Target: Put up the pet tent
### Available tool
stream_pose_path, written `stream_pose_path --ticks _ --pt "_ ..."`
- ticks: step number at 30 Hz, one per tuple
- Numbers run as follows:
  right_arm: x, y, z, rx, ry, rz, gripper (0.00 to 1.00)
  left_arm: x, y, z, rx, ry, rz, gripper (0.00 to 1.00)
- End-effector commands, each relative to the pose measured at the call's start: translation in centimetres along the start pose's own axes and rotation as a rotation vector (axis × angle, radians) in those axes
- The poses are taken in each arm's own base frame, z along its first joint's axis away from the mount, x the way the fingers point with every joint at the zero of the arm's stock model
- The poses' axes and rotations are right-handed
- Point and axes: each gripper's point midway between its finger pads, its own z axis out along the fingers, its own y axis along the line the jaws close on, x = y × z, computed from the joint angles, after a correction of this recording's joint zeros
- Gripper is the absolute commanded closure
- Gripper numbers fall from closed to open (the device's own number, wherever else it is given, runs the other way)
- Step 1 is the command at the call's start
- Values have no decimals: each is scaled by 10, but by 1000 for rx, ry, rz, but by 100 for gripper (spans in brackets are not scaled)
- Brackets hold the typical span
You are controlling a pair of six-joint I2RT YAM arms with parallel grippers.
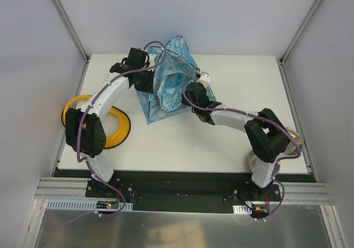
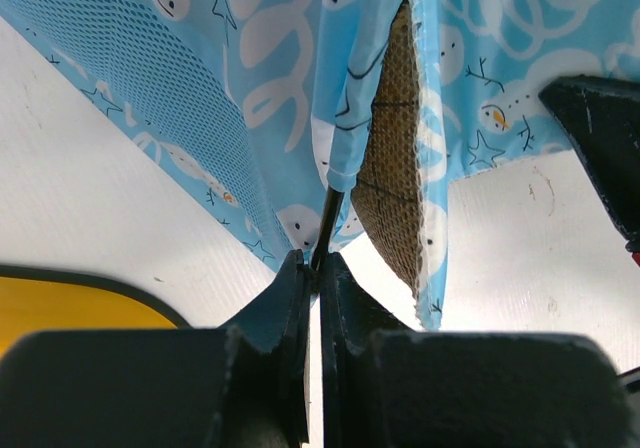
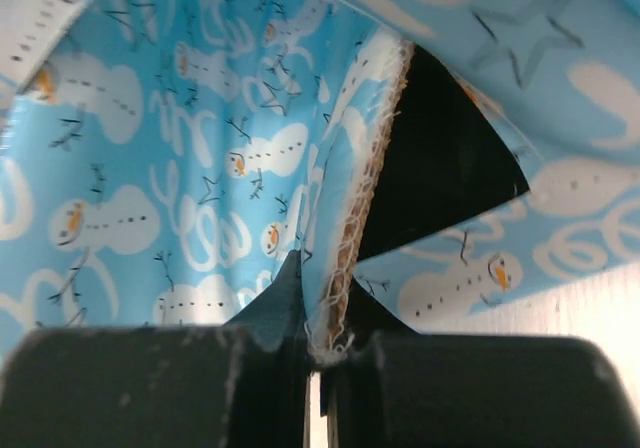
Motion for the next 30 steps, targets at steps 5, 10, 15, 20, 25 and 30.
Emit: stream_pose_path --ticks 5,10,15,20,25,30 --pt "-54 6 20 -70 -103 -397 100 21 -7 -13 27 66 -2 100" --pt "-56 4 27 -98 -112 -565 100 18 -7 -18 24 58 1 100" --pt "-59 3 40 -63 -166 -605 100 18 -9 -21 25 62 0 100" --pt "-65 4 50 -17 -187 -539 100 19 -10 -22 33 68 -1 100" --pt "-65 -3 57 52 -179 -483 96 18 -13 -22 53 71 -5 100" --pt "-60 -9 52 67 -150 -495 87 17 -13 -22 51 71 -7 100"
